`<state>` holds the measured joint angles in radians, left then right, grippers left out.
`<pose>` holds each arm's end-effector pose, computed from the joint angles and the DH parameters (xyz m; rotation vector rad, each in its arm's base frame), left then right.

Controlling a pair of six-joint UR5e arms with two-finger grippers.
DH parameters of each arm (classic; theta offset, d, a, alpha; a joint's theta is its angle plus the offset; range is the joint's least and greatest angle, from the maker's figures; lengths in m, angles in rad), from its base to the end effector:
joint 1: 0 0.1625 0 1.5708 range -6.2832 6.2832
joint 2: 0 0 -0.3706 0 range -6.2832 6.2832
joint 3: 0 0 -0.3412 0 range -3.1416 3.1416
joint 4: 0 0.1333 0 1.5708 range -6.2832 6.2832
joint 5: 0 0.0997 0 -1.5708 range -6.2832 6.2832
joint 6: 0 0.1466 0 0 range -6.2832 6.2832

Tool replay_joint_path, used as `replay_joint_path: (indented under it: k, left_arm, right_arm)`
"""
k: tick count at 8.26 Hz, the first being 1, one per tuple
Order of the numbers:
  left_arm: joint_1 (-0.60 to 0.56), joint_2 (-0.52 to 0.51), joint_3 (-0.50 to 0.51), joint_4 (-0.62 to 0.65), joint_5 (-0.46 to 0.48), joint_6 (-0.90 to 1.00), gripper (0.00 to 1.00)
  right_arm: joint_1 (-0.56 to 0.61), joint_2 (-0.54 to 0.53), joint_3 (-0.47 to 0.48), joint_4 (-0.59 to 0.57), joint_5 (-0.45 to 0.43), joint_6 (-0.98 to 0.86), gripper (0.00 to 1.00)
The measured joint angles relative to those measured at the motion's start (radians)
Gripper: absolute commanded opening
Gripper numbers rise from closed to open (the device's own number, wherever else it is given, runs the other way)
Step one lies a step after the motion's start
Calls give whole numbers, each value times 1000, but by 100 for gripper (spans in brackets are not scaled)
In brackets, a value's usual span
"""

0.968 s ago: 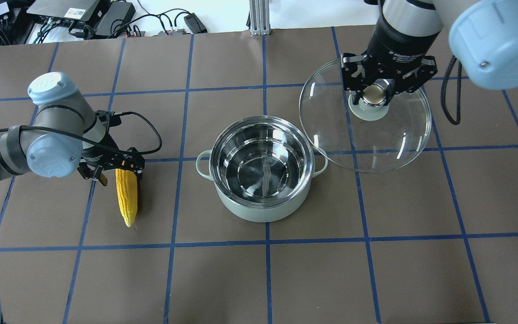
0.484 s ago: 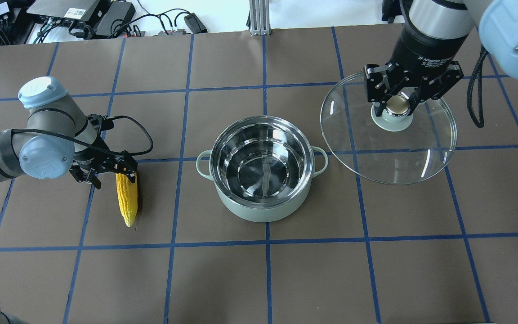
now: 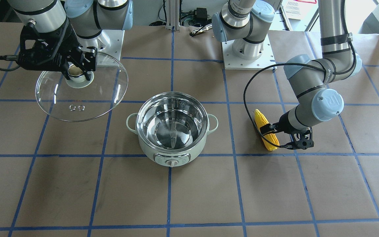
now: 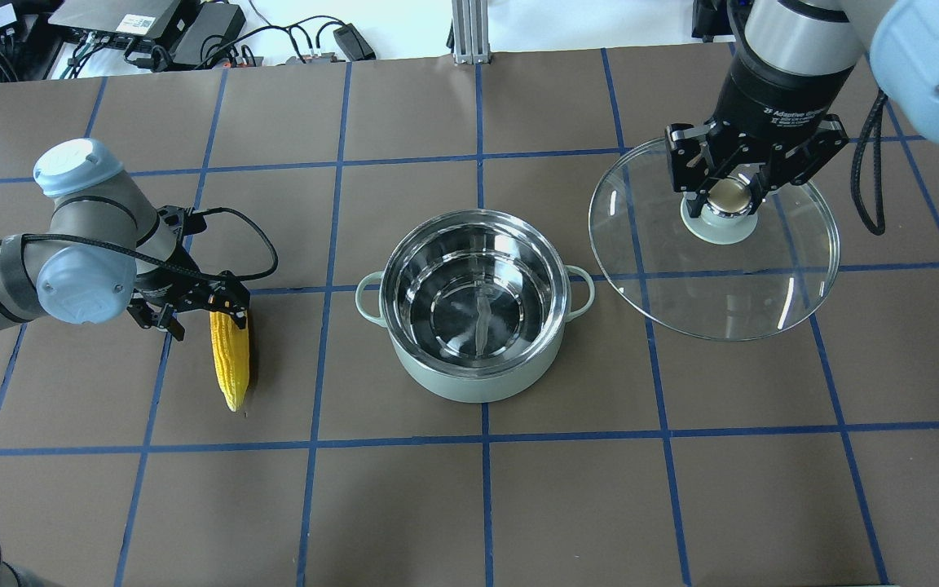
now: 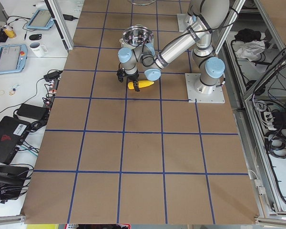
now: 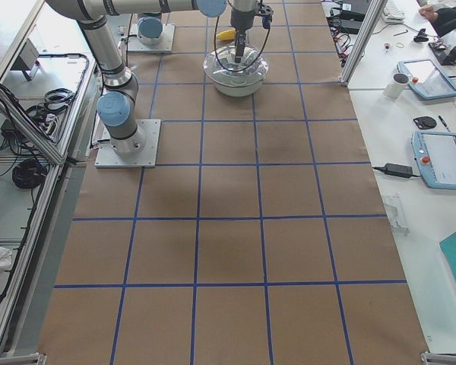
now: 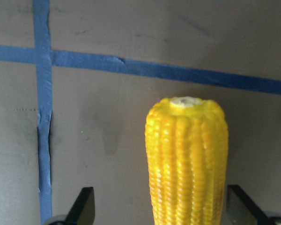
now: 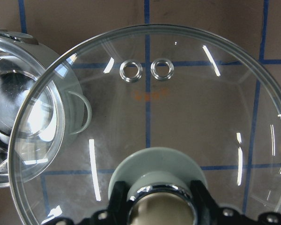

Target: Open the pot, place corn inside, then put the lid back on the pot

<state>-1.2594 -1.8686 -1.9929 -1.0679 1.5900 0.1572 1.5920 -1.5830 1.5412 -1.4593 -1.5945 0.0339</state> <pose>0.0079 -0.4503 0.1272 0.2349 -3.0829 -0.3345 0.1388 -0.4228 0.3942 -0.0185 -3.1141 -0.1075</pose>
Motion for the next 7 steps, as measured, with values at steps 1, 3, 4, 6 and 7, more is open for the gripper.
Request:
replay_joint_path:
  k: [1,3,4,6,7]
  left_arm:
    - [0,-1,1,6,-4,-1,81]
    - [-1,-2,0,10,-9,-3,69]
    - [-3,-3,-2,10,-12,-3,61]
    - [-14,-3,-4,10,-21,-4,39]
    - [-21,-3,-4,9,-34,-4,26]
  right_arm:
    - [0,0,0,2,-2,0,49]
    - [0,1,0,5,-5,0,49]
    - [0,0,-1,6,-7,0,49]
    - [0,-1,0,7,-10,0,49]
    - [0,0,0,8,-11,0,49]
